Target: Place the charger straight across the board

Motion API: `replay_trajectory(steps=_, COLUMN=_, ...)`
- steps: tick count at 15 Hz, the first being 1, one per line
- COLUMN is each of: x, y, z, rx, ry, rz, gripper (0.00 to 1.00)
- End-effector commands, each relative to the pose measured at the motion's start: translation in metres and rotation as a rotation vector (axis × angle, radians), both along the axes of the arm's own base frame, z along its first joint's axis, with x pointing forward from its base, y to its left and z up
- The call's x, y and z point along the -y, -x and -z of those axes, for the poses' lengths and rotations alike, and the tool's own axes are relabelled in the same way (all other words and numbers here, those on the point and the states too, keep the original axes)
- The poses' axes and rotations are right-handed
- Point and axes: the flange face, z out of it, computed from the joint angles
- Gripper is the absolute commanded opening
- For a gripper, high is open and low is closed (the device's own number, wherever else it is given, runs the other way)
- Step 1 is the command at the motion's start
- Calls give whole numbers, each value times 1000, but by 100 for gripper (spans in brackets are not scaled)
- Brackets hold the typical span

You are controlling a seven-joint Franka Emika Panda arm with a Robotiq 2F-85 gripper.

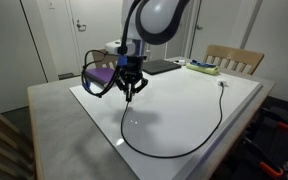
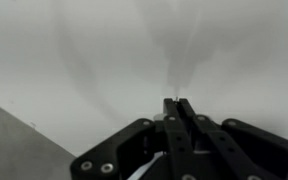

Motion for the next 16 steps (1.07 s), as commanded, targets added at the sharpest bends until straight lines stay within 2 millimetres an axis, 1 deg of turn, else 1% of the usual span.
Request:
replay_trajectory(steps=1, x=-10, y=-1, z=1, rx=-9, ry=-4, rz=-51, gripper=9)
replay_trajectory(steps=3, x=-21, y=-5, z=3, rx=-19, ry=-10, rz=-103, gripper=9)
replay_trajectory(steps=8, x=-21, y=-8, z=4, rx=-20, ry=-12, rz=-115, gripper=9)
replay_trajectory(steps=9, x=-21, y=-6, z=5, rx=-23, ry=-14, rz=-106, gripper=2)
replay_trajectory(steps=10, x=-24, y=-6, z=6, rx=-23, ry=-21, rz=-113, gripper=2)
replay_trajectory(steps=12, x=-36, y=-9, z=8, rx=-29, ry=-28, rz=-161, gripper=2)
replay_trajectory(steps=16, x=-74, y=-20, z=9, rx=-51, ry=-41, rz=-347, gripper=2)
